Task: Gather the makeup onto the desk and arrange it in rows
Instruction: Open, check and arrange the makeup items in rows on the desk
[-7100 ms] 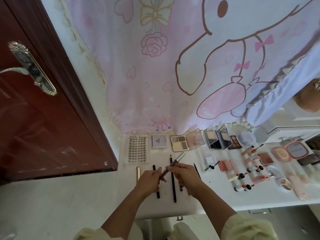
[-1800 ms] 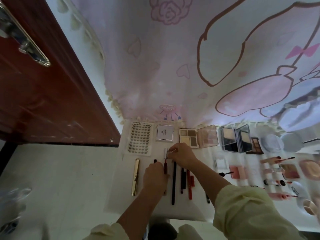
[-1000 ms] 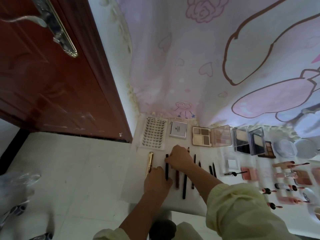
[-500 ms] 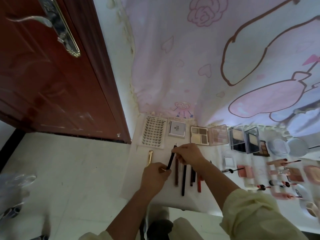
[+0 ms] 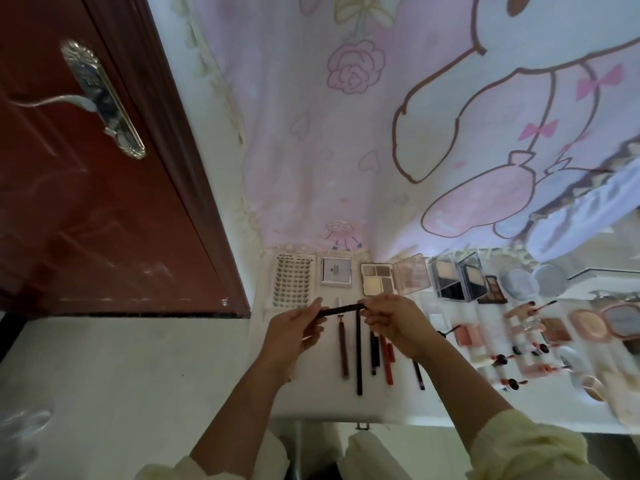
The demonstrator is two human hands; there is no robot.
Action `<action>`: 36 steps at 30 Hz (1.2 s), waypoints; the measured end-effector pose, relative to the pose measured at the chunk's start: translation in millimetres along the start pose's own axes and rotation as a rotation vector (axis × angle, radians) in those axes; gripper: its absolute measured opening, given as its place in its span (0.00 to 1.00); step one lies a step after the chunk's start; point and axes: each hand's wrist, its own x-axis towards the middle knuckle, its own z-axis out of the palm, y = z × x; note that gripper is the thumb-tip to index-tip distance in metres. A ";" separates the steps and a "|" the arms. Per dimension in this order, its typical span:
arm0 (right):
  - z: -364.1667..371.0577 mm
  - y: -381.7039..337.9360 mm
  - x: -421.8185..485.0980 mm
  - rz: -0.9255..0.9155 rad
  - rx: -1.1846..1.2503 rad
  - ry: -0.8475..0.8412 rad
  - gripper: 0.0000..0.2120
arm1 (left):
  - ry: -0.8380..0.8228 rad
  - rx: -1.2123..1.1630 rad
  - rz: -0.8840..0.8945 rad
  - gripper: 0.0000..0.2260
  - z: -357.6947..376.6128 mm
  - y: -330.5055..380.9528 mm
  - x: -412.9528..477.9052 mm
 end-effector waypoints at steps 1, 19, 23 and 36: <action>-0.3 -0.1 -4.2 -0.005 0.004 -0.004 0.02 | -0.015 -0.061 -0.009 0.11 1.3 2.5 -0.5; 22.3 19.1 -48.2 0.033 -0.402 -0.120 0.07 | -0.012 -0.196 0.034 0.13 28.6 10.0 4.6; 25.4 22.7 -49.2 0.021 -0.430 -0.152 0.08 | -0.010 -0.232 0.010 0.11 30.5 9.0 4.3; 23.3 26.0 -46.3 0.044 -0.557 -0.317 0.02 | -0.217 -0.142 -0.053 0.14 33.8 17.6 4.7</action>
